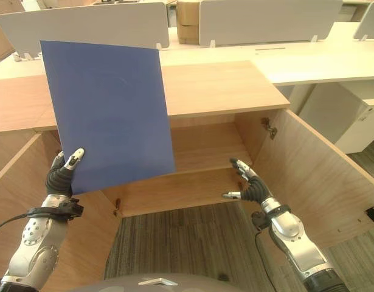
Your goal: Put the empty folder in the office cabinet
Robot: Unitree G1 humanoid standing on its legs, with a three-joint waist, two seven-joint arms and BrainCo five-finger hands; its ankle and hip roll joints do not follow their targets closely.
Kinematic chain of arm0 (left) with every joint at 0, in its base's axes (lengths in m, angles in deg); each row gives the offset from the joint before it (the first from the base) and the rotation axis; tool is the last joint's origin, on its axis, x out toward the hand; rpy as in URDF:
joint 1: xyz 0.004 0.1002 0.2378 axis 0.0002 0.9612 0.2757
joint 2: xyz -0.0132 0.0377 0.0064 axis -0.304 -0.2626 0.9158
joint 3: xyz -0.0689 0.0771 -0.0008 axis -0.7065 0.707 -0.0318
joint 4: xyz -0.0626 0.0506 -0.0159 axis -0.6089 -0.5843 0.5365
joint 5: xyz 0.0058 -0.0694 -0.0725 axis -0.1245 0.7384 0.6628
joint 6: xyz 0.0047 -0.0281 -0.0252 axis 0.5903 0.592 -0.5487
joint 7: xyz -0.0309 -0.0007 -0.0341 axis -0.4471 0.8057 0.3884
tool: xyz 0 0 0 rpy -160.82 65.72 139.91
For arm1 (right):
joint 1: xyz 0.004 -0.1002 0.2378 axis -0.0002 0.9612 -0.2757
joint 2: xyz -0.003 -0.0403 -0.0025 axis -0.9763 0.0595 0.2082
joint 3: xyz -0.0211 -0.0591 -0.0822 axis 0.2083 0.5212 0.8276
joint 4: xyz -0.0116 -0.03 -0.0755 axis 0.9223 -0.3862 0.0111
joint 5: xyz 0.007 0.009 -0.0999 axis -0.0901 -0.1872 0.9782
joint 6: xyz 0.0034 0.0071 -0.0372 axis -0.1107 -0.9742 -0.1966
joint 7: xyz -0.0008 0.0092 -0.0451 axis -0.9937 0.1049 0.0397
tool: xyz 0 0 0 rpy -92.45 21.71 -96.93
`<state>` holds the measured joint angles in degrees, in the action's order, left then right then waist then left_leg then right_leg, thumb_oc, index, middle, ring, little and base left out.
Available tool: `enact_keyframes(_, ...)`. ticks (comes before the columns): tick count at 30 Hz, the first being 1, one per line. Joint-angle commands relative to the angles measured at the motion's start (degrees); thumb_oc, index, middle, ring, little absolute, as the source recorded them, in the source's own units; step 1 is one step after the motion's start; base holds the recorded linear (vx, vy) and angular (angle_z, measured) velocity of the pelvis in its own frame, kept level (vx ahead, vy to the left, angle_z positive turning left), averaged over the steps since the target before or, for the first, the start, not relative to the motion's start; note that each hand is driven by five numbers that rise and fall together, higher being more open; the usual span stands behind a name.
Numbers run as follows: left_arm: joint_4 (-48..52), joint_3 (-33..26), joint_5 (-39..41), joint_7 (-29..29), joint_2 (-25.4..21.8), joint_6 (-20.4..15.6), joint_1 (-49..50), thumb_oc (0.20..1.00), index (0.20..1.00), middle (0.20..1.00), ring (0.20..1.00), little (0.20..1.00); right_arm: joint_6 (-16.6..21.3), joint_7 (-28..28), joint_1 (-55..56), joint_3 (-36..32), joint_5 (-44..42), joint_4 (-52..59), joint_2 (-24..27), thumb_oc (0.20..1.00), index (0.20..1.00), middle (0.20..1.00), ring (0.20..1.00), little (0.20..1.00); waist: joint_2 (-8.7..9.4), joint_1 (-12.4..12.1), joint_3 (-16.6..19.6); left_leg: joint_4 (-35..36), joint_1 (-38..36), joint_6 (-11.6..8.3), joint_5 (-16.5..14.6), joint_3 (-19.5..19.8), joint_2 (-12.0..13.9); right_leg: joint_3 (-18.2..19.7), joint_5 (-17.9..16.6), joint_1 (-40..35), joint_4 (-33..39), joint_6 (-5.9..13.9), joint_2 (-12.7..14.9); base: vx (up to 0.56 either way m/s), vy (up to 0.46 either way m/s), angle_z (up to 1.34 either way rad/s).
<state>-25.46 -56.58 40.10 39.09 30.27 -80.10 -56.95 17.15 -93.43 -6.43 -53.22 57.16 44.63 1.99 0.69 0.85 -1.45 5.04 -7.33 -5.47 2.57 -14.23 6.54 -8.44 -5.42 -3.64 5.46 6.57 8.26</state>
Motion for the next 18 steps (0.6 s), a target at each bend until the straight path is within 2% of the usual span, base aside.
enact_keyframes(1,1.3,-3.0,2.1,1.2,-2.4,-3.8,-6.1,0.2,0.2,0.2,0.2,0.2,4.1,2.0,-5.9,-3.2,-6.0,4.2,0.5,1.0,1.0,1.0,1.0,1.0,2.01,-0.4,0.9,0.0,-2.0,-0.48,-4.7,2.3,2.2,1.0,-1.0,0.2,-0.8,4.23,5.3,0.0,0.006,0.05)
enact_keyframes(5,1.2,-2.4,1.7,1.4,-1.9,-3.4,-6.7,0.2,0.2,0.2,0.2,0.2,4.7,3.5,-9.0,-4.7,-7.3,6.4,-0.2,1.0,1.0,1.0,1.0,1.0,2.18,-0.8,1.0,0.0,-2.0,-0.33,-4.8,2.3,2.2,1.1,-0.9,0.0,-0.8,4.15,5.3,0.0,0.002,0.01)
enact_keyframes(11,2.1,1.1,2.1,2.6,-2.9,-2.9,-9.6,0.2,0.2,0.2,0.2,0.2,5.5,7.1,-20.2,-3.5,-10.7,6.1,-0.6,1.0,1.0,1.0,1.0,1.0,2.82,-1.7,1.5,0.0,-2.1,-0.25,-4.8,2.4,2.3,1.0,-1.1,0.0,-0.8,4.03,5.4,0.0,-0.002,0.01)
enact_keyframes(16,2.8,2.4,2.8,3.6,-3.8,-2.4,-10.0,0.2,0.2,0.2,0.2,0.2,5.4,7.5,-24.7,-2.8,-13.0,6.1,0.2,1.0,1.0,1.0,1.0,1.0,3.16,-2.0,1.6,0.0,-2.1,-0.28,-4.8,2.3,2.3,1.1,-1.2,0.0,-0.8,4.02,5.3,0.0,0.0,0.0)
enact_keyframes(18,3.3,3.5,3.1,4.0,-4.4,-2.1,-10.6,0.2,0.2,0.2,0.2,0.2,4.5,7.4,-27.7,-0.3,-15.6,4.6,0.5,1.0,1.0,1.0,1.0,1.0,3.38,-2.3,1.7,0.0,-2.1,-0.34,-4.8,2.1,2.4,1.2,-1.3,0.0,-0.8,3.91,5.3,0.0,0.0,0.0)
